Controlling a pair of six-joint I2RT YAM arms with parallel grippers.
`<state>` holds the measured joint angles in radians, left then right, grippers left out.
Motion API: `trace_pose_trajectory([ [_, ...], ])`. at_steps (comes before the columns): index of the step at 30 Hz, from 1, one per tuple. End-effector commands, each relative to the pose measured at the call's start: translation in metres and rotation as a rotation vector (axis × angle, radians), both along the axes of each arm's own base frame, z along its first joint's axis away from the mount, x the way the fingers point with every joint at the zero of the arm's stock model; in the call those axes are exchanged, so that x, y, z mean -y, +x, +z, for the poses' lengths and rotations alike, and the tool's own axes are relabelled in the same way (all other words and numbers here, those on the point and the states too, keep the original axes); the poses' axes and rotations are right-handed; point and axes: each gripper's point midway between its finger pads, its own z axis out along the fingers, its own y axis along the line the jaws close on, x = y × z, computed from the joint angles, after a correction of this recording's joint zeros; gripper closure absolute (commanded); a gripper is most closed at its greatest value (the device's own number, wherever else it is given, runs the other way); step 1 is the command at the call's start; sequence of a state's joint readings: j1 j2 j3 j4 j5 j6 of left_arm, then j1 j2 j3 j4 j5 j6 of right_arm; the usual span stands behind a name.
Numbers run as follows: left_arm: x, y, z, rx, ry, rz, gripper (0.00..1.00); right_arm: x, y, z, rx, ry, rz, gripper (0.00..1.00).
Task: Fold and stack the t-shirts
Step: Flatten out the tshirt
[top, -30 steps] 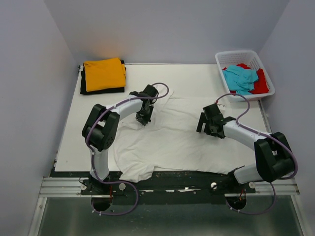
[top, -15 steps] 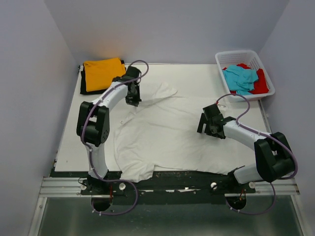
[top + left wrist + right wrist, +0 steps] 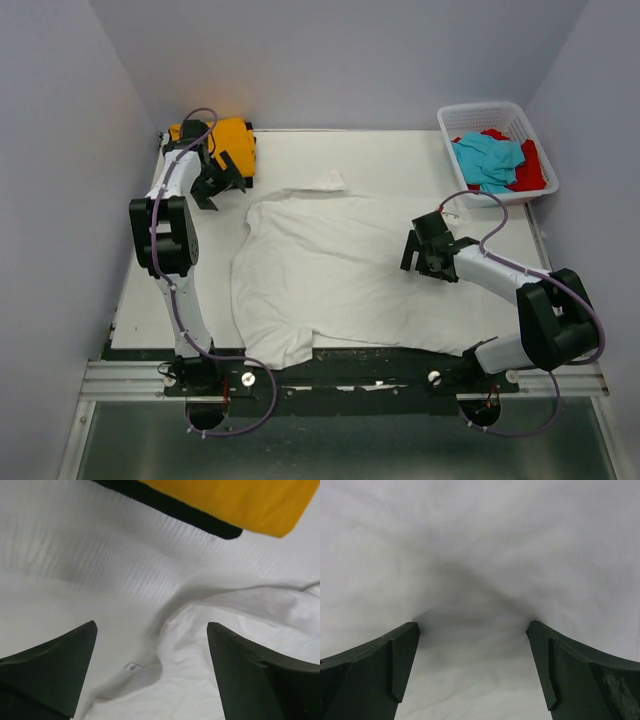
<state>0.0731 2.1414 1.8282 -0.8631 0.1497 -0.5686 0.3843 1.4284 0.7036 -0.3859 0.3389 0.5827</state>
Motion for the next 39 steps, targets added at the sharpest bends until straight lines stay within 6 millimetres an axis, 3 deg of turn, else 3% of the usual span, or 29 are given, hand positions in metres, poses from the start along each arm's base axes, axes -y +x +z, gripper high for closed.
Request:
trace_pose_trajectory([
  [1,0.041,-0.010,0.047,0.105,-0.100,-0.101,0.01,0.004,-0.003,-0.004,-0.019,-0.016,0.004,0.00],
  [3,0.081,-0.012,0.066,0.199,-0.142,-0.252,0.01,0.004,-0.003,-0.005,-0.021,-0.018,0.005,0.00],
  [6,0.159,-0.025,0.095,0.318,-0.295,-0.531,0.01,0.005,-0.002,-0.005,-0.024,-0.024,0.004,0.00],
  [9,0.220,-0.036,0.105,0.385,-0.421,-0.690,0.01,0.004,-0.002,-0.005,-0.023,-0.021,0.002,0.00],
  [12,0.248,-0.024,0.092,0.376,-0.391,-0.710,0.01,0.005,-0.003,-0.003,-0.015,-0.021,0.000,0.00],
  [16,0.280,-0.022,0.079,0.330,-0.511,-0.753,0.01,0.006,-0.002,0.000,0.000,-0.021,-0.005,0.00],
  [26,0.289,0.017,0.038,0.264,-0.452,-0.630,0.01,0.008,0.000,0.007,0.029,-0.025,-0.012,0.00],
  [30,0.266,0.060,0.030,0.292,-0.333,-0.479,0.01,0.009,0.000,0.011,0.042,-0.022,-0.015,0.00],
  [39,0.205,0.162,0.040,0.538,-0.323,-0.166,0.01,0.011,0.002,0.026,0.102,-0.015,-0.023,0.00],
])
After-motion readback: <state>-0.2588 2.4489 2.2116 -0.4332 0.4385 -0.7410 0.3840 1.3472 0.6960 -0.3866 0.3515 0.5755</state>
